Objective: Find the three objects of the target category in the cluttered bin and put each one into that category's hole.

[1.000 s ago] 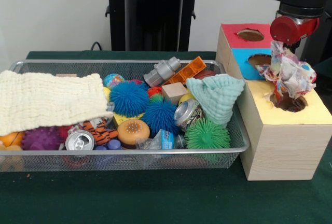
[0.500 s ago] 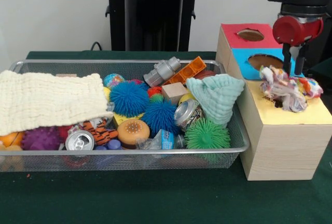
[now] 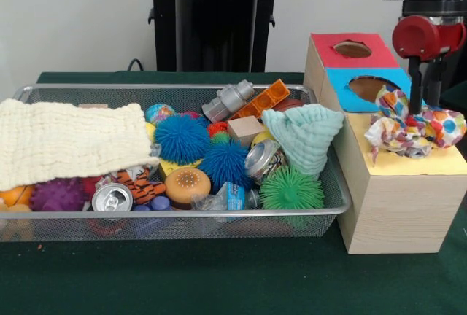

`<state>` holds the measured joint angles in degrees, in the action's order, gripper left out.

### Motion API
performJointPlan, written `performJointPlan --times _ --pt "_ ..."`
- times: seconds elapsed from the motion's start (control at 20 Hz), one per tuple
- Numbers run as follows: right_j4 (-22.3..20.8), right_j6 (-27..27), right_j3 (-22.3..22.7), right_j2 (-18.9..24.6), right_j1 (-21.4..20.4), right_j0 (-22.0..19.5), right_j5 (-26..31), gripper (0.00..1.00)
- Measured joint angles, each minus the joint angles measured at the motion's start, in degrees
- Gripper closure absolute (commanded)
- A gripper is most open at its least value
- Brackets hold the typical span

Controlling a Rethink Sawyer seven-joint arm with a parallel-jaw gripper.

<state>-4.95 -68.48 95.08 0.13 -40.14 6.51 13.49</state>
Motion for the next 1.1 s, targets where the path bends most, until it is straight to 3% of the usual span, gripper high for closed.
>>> performJointPlan --times 0.5,1.1 --pt "0.13 0.00 0.01 -0.11 -4.55 -0.06 3.12 0.00" --pt "0.07 0.00 -0.06 -0.79 -11.06 -1.23 15.72 0.00"
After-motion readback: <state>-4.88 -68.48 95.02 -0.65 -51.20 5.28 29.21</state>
